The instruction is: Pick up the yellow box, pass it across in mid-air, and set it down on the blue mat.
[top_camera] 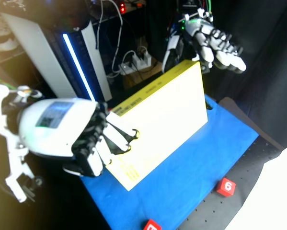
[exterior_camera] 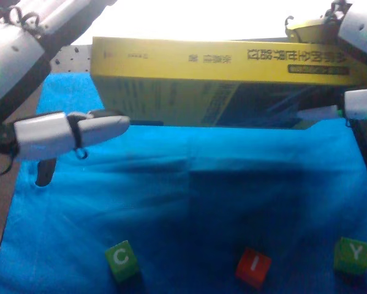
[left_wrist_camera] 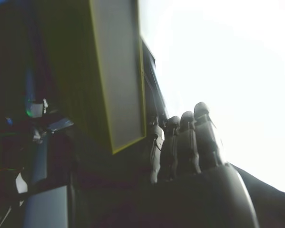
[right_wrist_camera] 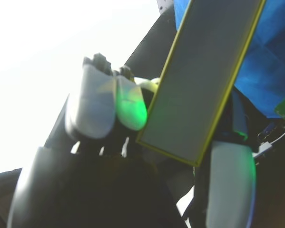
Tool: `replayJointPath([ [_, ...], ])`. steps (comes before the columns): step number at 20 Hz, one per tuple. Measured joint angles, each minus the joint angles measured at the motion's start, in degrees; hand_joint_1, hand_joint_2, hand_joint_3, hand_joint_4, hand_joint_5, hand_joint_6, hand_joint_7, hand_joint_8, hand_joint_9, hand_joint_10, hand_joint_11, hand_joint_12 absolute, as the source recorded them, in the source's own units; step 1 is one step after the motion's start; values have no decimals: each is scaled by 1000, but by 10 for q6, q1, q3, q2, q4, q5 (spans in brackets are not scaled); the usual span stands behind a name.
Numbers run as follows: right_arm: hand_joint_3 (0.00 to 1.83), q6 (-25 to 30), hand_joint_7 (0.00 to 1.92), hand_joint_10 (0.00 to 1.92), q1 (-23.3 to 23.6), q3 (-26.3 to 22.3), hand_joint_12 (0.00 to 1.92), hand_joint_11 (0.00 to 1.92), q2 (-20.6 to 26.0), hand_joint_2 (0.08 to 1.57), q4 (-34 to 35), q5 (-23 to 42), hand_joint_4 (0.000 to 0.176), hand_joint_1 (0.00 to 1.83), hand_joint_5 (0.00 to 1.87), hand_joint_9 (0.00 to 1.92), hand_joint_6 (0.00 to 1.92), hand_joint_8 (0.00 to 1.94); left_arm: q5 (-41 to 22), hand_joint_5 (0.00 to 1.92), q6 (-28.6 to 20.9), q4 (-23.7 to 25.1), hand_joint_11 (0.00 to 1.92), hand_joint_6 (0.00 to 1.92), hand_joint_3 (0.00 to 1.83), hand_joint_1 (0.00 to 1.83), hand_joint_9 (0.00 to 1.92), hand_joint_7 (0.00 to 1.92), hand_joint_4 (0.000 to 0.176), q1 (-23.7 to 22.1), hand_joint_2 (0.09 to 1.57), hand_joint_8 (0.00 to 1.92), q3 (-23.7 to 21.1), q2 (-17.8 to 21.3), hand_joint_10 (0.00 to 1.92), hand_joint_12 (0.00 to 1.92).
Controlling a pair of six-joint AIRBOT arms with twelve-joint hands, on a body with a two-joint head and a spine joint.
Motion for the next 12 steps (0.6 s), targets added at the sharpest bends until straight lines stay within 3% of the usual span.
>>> replayJointPath([
  [1, 5, 0, 1338, 1921, 0, -3, 1921, 1554, 9, 1192, 0, 0, 0, 1445, 1143, 1463, 1921, 1941, -8, 0, 11, -19, 0, 0, 0, 604, 0, 0, 125, 13, 1021, 0, -8, 8, 0, 0],
  [4, 0, 0, 1338, 1921, 0, -13, 1921, 1561, 29, 1176, 3, 0, 0, 1502, 1142, 1469, 1921, 1941, -28, 0, 19, -72, 0, 0, 0, 646, 0, 0, 123, 47, 1026, 0, -16, 28, 0, 0],
  [5, 0, 0, 1353, 1921, 0, -18, 1921, 1586, 34, 1159, 5, -3, 0, 1559, 1152, 1498, 1921, 1941, -38, 0, 23, -93, 0, 0, 0, 595, 0, 0, 145, 61, 1006, 0, -17, 33, 0, 0],
  [6, 0, 0, 1353, 1921, 0, -22, 1921, 1586, 39, 1159, 7, -3, 0, 1559, 1152, 1498, 1921, 1941, -46, 0, 27, -110, 0, 0, 0, 595, 0, 0, 145, 69, 1006, 0, -19, 38, 0, 0],
  [7, 0, 0, 1341, 1921, 0, -26, 1921, 1587, 42, 1168, 7, -4, 0, 1534, 1139, 1493, 1921, 1941, -52, 0, 29, -125, 0, 0, 0, 578, 0, 0, 128, 78, 1009, 0, -23, 41, 0, 0],
  [8, 0, 0, 1345, 1921, 0, -30, 1921, 1590, 46, 1165, 7, -4, 0, 1497, 1143, 1493, 1921, 1941, -63, 0, 30, -134, 0, 0, 4, 572, 0, 0, 142, 90, 1032, 0, -24, 42, 0, 0],
  [12, 0, 1, 1356, 1921, -20, -31, 1921, 1549, 50, 1174, 34, -18, 0, 1481, 1138, 1469, 1921, 1941, -79, 0, 30, -159, 0, 0, 12, 544, 0, 0, 147, 110, 1058, 0, -31, 42, 0, 0],
])
